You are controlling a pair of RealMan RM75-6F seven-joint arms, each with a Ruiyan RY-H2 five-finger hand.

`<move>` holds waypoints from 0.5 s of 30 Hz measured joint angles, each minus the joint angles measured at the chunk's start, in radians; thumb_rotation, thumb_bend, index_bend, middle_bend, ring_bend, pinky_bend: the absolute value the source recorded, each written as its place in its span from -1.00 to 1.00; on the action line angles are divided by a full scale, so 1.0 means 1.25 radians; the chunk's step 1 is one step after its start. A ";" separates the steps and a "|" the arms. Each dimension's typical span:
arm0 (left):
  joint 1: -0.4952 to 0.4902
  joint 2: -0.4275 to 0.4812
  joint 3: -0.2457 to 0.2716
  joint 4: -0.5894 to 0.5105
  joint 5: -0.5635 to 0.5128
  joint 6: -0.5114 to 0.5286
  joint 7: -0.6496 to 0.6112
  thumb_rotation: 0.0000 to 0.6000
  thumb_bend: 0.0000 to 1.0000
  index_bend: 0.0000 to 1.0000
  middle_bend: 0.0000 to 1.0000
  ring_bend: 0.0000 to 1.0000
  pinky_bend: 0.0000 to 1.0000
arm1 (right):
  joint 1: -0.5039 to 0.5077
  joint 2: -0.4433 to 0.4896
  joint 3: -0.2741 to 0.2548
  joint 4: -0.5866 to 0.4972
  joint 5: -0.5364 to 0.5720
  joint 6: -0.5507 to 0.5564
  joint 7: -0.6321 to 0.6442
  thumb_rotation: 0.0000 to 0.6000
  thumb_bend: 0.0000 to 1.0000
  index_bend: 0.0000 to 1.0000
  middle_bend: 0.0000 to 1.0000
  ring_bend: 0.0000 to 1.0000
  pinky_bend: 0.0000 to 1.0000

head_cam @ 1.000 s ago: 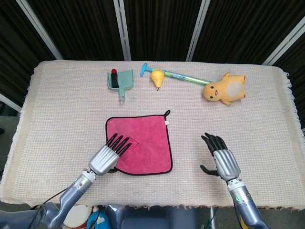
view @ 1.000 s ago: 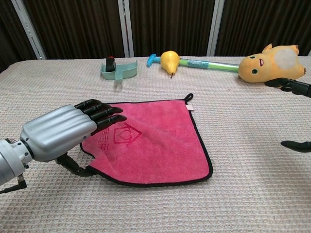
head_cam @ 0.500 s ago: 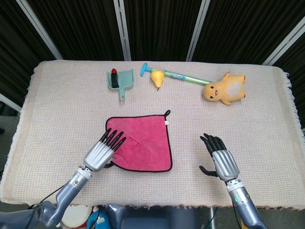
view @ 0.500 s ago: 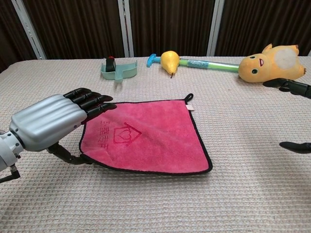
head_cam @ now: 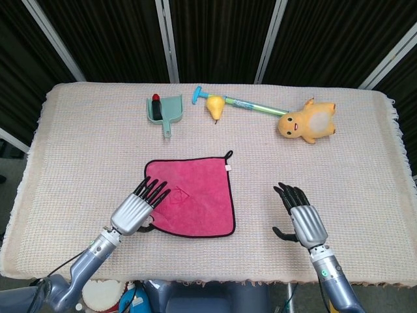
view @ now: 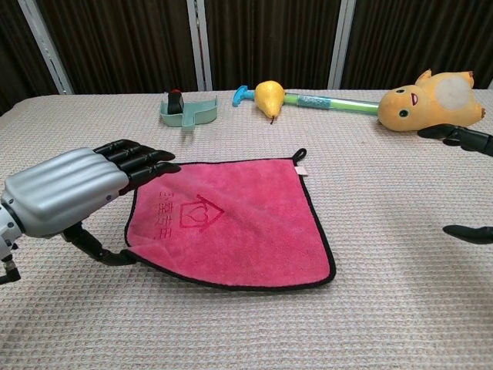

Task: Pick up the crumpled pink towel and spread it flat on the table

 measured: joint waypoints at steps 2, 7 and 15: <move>-0.001 0.004 0.000 -0.008 -0.001 -0.005 -0.004 1.00 -0.99 -1.00 -1.00 -1.00 -1.00 | -0.001 0.001 0.000 -0.001 0.001 0.000 -0.001 1.00 -0.45 -1.00 -1.00 -1.00 -1.00; 0.000 0.005 -0.003 -0.008 0.001 -0.002 0.007 1.00 -0.99 -1.00 -1.00 -1.00 -1.00 | -0.002 0.004 0.001 -0.004 0.003 0.002 0.000 1.00 -0.45 -1.00 -1.00 -1.00 -1.00; 0.005 0.013 -0.009 -0.019 -0.007 0.000 -0.001 1.00 -0.99 -1.00 -1.00 -1.00 -1.00 | -0.006 0.003 0.001 0.004 0.006 0.003 0.007 1.00 -0.45 -1.00 -1.00 -1.00 -1.00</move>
